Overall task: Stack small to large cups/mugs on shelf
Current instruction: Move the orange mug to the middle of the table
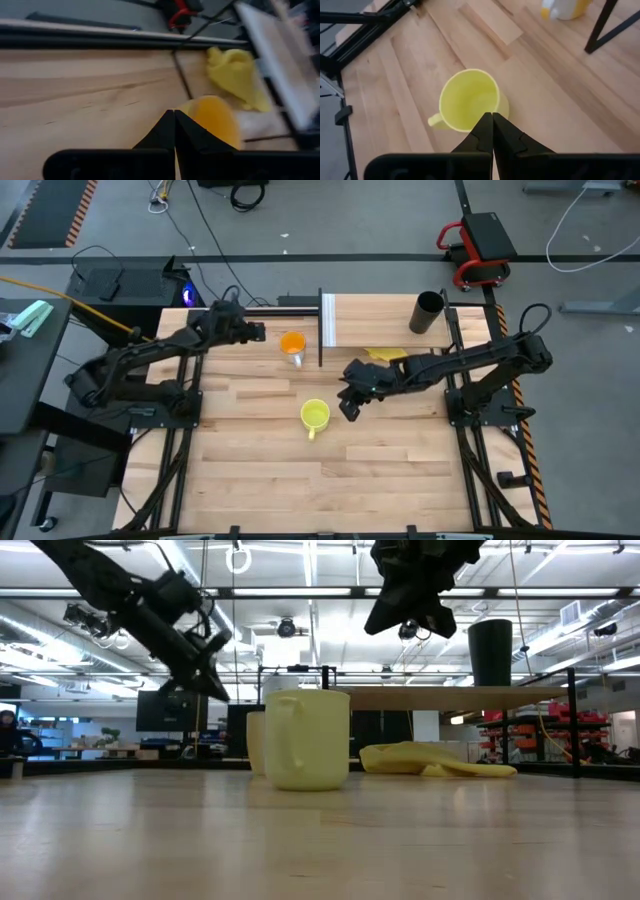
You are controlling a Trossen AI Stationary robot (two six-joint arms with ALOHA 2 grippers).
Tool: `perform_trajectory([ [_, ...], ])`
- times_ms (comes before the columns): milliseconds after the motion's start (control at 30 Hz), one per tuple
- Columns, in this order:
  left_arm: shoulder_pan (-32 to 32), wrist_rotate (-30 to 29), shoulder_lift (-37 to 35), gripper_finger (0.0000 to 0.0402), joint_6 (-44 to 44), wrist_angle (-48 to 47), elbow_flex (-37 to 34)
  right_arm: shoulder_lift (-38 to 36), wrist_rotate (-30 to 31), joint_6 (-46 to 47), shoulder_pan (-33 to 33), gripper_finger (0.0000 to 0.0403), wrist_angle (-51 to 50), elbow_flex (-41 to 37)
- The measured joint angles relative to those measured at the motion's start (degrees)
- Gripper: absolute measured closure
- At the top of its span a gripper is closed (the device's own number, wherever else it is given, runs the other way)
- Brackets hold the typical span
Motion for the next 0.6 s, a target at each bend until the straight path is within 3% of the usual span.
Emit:
perform_trajectory([
  [200, 1.02, 1.29, 9.35, 0.0376, -0.01, 1.71, 0.0, 0.0, -0.01, 0.0, -0.27, 0.0397, -0.34, 0.5],
  [433, 1.02, 5.4, 17.56, 0.0391, -2.14, 14.3, 0.17, 0.0, 0.0, 0.42, -0.3, 0.0398, -0.33, 0.5],
  [600, 0.48, 7.76, 22.43, 0.0395, -1.22, 14.06, 5.63, 0.0, 0.01, 1.05, -0.38, 0.0398, -0.4, 0.5],
])
